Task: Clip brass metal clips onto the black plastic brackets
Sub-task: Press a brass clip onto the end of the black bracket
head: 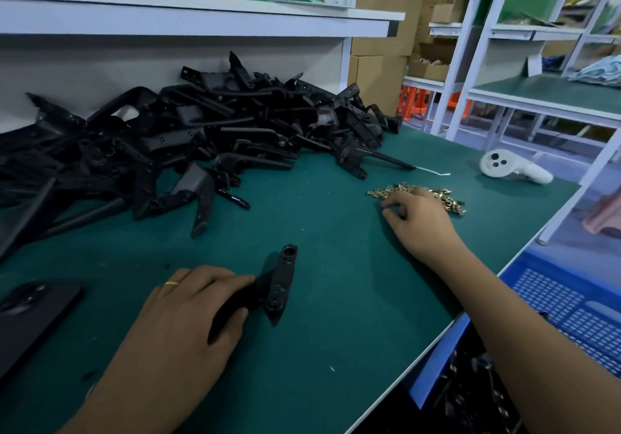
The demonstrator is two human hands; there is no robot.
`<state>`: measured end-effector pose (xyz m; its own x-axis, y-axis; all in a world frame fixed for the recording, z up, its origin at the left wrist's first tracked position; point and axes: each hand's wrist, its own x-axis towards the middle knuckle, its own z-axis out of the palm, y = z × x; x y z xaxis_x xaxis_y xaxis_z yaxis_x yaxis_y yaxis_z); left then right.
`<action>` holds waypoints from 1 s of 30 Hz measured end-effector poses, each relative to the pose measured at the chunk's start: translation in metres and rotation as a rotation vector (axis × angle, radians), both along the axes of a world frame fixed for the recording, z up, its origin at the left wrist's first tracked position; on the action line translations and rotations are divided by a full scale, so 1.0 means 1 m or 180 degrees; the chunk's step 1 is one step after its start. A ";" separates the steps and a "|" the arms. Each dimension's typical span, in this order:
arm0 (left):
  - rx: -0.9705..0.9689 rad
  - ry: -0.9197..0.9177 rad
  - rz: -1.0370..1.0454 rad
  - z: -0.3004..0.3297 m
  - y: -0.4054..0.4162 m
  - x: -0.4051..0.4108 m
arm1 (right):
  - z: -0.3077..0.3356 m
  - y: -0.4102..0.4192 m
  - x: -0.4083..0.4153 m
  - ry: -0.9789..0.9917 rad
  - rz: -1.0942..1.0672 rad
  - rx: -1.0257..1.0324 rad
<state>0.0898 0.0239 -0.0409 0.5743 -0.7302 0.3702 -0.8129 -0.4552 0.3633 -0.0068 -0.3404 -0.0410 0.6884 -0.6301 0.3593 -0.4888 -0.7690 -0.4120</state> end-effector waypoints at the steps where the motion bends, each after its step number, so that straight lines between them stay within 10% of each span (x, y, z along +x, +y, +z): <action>1: -0.0002 -0.0008 -0.0004 0.000 0.000 0.000 | 0.000 0.001 -0.002 -0.0029 0.0037 -0.0027; 8: 0.0002 0.0007 -0.0028 -0.003 0.001 0.002 | 0.005 -0.002 -0.001 -0.0224 -0.1169 -0.0731; 14: -0.0027 0.0031 -0.0030 -0.004 0.002 0.004 | 0.006 -0.051 -0.008 0.0026 -0.2130 0.0567; 30: -0.0117 0.0013 -0.0009 -0.003 0.000 0.003 | 0.023 -0.076 0.031 0.0615 0.0732 0.1043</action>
